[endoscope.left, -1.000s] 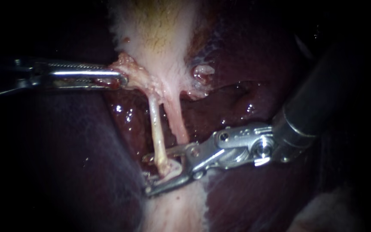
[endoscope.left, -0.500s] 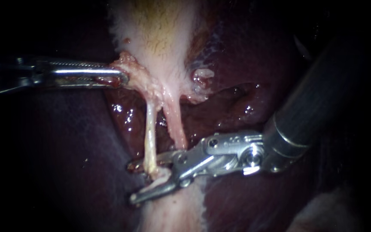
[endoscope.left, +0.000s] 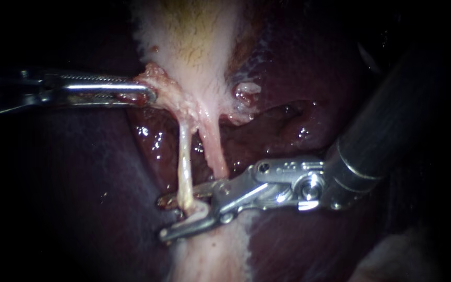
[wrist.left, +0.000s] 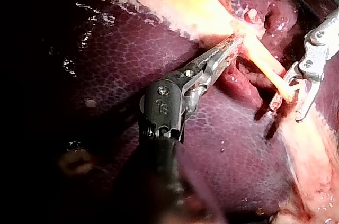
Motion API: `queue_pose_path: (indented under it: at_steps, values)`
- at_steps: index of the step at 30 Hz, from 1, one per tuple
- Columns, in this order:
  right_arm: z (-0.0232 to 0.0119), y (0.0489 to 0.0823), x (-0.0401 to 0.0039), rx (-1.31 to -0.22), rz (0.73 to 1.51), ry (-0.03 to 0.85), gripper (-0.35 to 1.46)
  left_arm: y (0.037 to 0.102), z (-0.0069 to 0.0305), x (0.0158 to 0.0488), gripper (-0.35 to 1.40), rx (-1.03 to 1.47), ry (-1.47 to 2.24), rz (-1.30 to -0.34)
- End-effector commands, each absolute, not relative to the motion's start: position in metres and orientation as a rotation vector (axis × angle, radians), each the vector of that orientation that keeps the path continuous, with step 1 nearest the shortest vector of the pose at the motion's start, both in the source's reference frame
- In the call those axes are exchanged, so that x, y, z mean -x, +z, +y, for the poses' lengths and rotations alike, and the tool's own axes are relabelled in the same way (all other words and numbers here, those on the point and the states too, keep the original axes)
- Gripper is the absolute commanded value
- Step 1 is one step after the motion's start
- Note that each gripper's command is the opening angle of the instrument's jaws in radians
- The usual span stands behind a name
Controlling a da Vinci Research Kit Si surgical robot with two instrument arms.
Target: Clipping first clip left tube
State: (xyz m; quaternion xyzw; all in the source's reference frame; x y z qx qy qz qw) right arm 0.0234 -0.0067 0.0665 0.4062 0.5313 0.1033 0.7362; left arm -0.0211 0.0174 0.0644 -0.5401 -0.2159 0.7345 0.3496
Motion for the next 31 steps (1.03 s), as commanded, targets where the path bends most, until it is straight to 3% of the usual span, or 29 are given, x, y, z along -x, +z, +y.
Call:
queue_pose_path:
  at_steps: [1, 14, 19, 31]
  values:
    - [-0.0067, 0.0665, -0.0233, -0.893, 1.167, 0.226, 0.23, 0.0644, 0.0174, 0.021, -0.35, 1.399, 1.903, -0.56]
    - [-0.0064, 0.0664, -0.023, -0.909, 1.158, 0.245, -0.35, 0.0644, 0.0174, 0.021, -0.35, 1.4, 1.903, -0.56]
    - [-0.0058, 0.0657, -0.0225, -0.933, 1.086, 0.28, -0.35, 0.0644, 0.0174, 0.021, -0.35, 1.4, 1.903, -0.559]
    - [-0.0056, 0.066, -0.022, -0.938, 1.083, 0.282, -0.35, 0.0646, 0.0172, 0.0211, -0.35, 1.4, 1.904, -0.557]
